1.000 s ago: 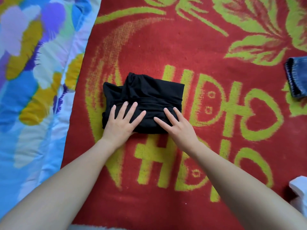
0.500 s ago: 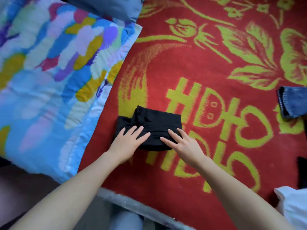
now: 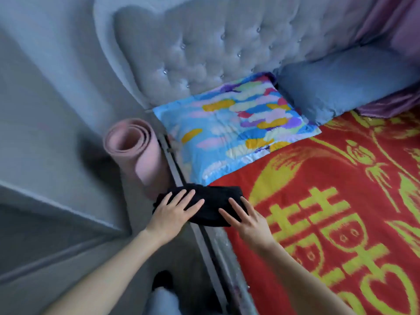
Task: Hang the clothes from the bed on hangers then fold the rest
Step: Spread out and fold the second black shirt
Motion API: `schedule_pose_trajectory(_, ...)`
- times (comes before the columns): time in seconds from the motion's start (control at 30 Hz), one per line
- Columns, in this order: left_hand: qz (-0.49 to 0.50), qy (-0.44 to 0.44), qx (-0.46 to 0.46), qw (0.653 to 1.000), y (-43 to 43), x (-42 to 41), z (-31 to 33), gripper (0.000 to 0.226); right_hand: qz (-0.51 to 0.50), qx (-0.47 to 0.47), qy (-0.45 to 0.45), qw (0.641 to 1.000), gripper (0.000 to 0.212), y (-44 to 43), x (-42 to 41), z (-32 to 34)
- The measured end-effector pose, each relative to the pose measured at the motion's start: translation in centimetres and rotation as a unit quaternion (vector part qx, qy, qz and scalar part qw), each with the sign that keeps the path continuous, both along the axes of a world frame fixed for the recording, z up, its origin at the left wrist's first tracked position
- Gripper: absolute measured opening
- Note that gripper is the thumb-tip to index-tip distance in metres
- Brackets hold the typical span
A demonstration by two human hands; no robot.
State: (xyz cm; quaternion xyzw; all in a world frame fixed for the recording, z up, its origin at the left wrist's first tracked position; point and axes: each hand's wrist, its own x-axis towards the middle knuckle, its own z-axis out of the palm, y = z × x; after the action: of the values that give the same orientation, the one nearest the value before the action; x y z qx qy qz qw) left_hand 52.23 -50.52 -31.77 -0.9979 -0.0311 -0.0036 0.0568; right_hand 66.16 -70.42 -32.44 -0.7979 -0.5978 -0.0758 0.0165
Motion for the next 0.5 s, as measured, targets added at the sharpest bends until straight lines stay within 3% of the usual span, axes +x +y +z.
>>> schedule_pose_trajectory(0.3, 0.267, 0.027, 0.043, 0.962, 6.2, -25.0, 7.4, 0.091, 0.268, 0.045, -0.068, 0.960, 0.057, 16.0, -16.8, 7.1)
schedule_pose_trajectory(0.5, 0.438, 0.009, 0.083, 0.895, 9.4, -46.4, 13.4, 0.095, 0.404, 0.133, -0.112, 0.898, 0.052, 26.5, -36.2, 13.4)
